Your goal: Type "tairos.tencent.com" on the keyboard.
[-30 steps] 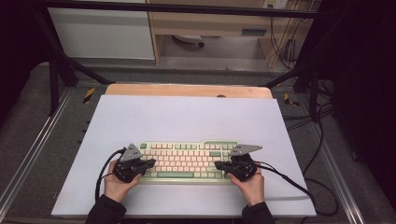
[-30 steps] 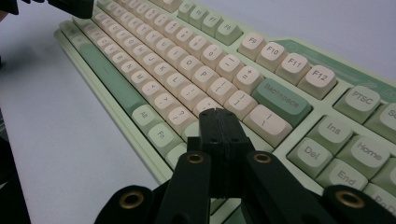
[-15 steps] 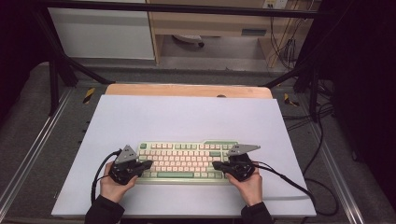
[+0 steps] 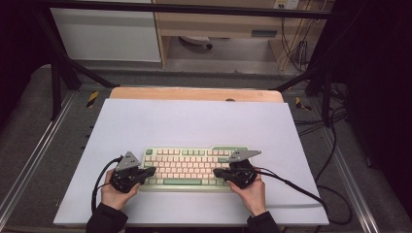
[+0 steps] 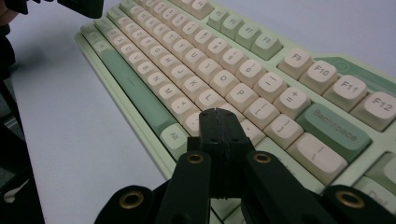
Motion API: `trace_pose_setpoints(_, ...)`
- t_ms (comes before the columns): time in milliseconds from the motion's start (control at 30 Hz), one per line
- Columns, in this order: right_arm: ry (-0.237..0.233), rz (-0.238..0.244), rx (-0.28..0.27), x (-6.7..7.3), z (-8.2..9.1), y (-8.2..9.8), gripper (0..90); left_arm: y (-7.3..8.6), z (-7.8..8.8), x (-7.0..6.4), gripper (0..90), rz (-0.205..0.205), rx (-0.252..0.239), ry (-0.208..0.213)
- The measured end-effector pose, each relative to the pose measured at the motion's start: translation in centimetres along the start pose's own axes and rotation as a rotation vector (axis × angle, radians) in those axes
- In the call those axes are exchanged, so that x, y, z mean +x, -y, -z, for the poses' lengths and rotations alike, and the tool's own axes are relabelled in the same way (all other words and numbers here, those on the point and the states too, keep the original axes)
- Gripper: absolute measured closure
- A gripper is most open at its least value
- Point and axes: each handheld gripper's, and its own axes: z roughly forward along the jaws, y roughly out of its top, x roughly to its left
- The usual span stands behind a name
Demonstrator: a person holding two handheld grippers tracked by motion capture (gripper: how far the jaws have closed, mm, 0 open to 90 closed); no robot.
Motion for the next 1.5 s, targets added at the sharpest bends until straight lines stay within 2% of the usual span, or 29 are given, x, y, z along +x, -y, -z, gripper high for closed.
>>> trace_pose_setpoints(200,-0.007,0.016,0.012,0.4,-0.9,-0.5,90.0,0.1,0.2,0.2,90.0,0.005,-0.003,-0.004)
trace_pose_setpoints(500,-0.023,0.009,0.019,0.8,-2.4,-0.6,90.0,0.2,0.2,0.3,90.0,0.008,-0.005,-0.004)
trace_pose_setpoints(867,-0.021,0.006,0.031,0.8,-3.0,-0.3,90.0,0.2,0.0,0.4,90.0,0.010,-0.003,0.001)
trace_pose_setpoints(1267,-0.015,0.020,0.035,0.8,-3.2,-0.2,90.0,0.2,0.0,0.3,90.0,0.008,-0.001,0.000)
trace_pose_setpoints(1500,0.000,0.033,0.016,0.7,-1.8,-0.6,90.0,0.2,0.1,0.3,90.0,0.008,-0.006,-0.001)
